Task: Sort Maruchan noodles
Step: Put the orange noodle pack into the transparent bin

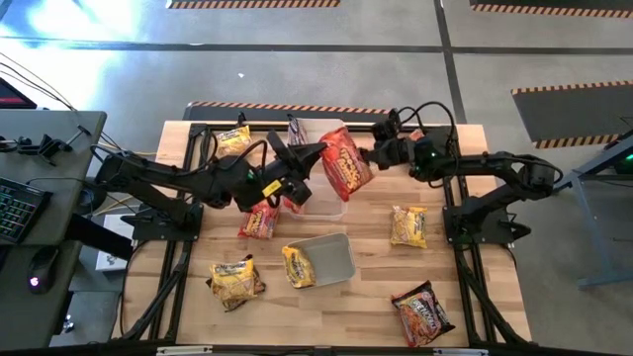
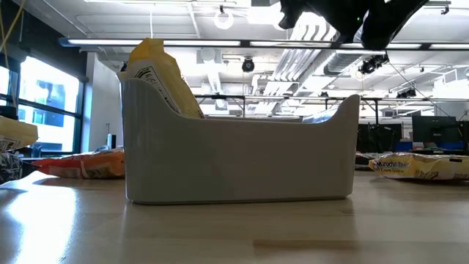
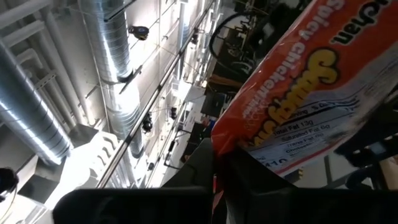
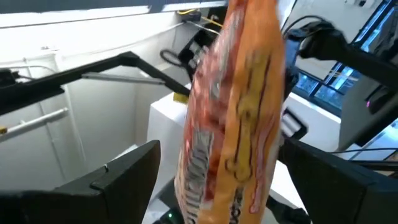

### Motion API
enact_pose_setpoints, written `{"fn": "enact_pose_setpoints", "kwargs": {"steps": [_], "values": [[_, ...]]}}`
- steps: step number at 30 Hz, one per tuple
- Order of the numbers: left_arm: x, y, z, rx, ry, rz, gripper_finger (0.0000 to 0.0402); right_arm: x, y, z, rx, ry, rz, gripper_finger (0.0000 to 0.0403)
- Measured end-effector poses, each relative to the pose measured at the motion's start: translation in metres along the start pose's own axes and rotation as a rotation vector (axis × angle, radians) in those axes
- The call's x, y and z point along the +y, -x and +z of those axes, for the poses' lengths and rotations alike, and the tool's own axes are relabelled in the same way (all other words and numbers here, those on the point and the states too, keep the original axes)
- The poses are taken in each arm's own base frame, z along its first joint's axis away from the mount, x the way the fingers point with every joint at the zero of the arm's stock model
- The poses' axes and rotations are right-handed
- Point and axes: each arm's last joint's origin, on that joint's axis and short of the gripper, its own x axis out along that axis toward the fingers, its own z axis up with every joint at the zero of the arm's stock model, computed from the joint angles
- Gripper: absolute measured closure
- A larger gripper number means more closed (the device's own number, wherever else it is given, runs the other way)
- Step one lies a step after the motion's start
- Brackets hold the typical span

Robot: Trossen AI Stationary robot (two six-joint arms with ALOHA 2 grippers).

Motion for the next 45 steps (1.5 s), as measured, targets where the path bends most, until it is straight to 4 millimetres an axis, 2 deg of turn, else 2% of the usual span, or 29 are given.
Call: {"fn": "enact_pose_setpoints", "kwargs": {"steps": [7,11,27,32,38,45], "values": [[0.000,0.000,0.000,0.002,0.032,-0.001,0.0401,0.000,-0.006,-0.009,0.049,-0.033,0.014,0.0070],[-0.002,0.000,-0.001,0.002,0.040,-0.018,0.0401,0.000,-0.013,-0.017,0.046,-0.041,0.023,0.0086],[-0.004,-0.002,-0.001,-0.065,0.123,-0.049,0.0401,0.000,-0.014,-0.018,0.026,0.018,0.018,0.0228],[-0.004,0.000,0.000,-0.043,0.255,-0.052,0.0401,-0.001,-0.013,-0.017,0.025,0.035,0.011,0.0261],[-0.004,0.000,-0.002,0.030,0.455,-0.033,0.0383,-0.004,-0.008,-0.011,0.027,0.090,-0.012,0.0258],[0.010,0.006,-0.007,0.064,0.757,0.012,0.0363,-0.004,0.003,0.002,0.006,0.205,-0.039,0.0262]]}}
